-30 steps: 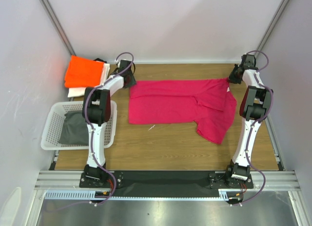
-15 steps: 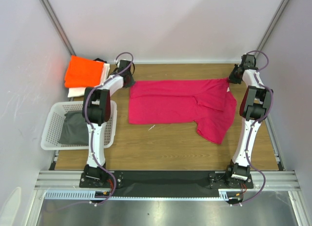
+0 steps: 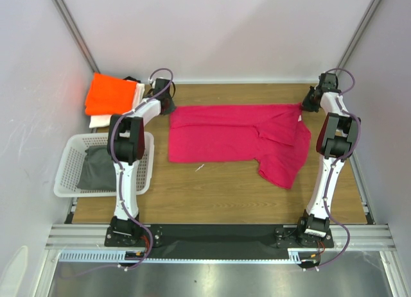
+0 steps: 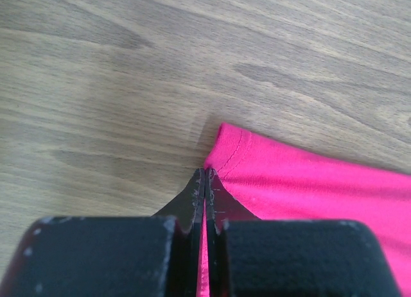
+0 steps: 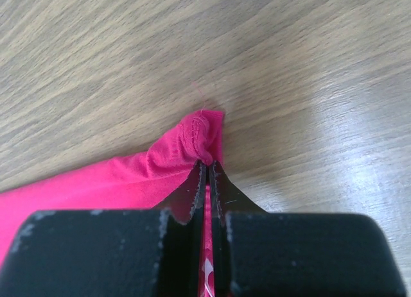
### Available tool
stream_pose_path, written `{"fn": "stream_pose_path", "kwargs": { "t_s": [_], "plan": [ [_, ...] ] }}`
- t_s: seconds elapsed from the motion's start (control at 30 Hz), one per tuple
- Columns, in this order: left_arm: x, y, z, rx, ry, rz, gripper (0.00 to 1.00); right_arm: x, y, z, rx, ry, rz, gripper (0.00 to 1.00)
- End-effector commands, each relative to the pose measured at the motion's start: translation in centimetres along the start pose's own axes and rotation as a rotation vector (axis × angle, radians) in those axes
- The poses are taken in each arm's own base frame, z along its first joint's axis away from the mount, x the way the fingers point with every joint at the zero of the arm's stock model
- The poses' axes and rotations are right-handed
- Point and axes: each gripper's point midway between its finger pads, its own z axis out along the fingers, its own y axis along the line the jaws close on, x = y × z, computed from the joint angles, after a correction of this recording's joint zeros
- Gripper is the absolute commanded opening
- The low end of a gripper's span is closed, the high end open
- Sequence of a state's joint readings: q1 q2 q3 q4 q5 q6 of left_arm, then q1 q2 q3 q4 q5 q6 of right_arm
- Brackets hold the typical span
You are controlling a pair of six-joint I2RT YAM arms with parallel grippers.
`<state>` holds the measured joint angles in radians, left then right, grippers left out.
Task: Fold and stack the t-shirts
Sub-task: Fold the tshirt
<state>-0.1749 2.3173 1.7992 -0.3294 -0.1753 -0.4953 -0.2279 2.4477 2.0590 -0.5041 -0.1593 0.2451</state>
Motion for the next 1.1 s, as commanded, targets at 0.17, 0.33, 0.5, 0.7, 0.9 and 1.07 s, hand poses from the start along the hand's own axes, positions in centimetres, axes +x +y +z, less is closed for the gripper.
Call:
{"fn": "stream_pose_path", "kwargs": {
  "t_s": [0.17, 0.33, 0.5, 0.7, 0.9, 1.07],
  "plan": [
    [-3.8, -1.0, -0.7, 0.055, -0.081, 0.034, 0.01, -3.2, 1.6, -2.4, -0.075, -0.069, -0.028, 0.07],
    [-6.2, -2.7, -2.6, 0.124, -0.130, 0.073, 0.34, -4.6, 3.9, -4.3, -0.143, -0.063, -0.050, 0.49],
    [-10.3, -4.5, -7.4, 0.170, -0.234, 0.112, 0.63, -9.4, 7.1, -11.0, -0.193, -0.194, -0.094, 0.67],
    [-11.6, -5.2, -12.9, 0.199, -0.268, 0.115, 0.67, -9.7, 7.2, -18.5, -0.161, -0.227, -0.045, 0.80],
    [-5.6, -6.1, -18.8, 0.260, -0.204, 0.130, 0.72, -0.9, 3.6, -21.2, -0.090, -0.164, 0.131, 0.91],
    [2.2, -3.9, -20.9, 0.254, -0.110, 0.052, 1.00, 9.0, 2.6, -23.6, -0.145, -0.105, 0.296, 0.97]
  ]
}}
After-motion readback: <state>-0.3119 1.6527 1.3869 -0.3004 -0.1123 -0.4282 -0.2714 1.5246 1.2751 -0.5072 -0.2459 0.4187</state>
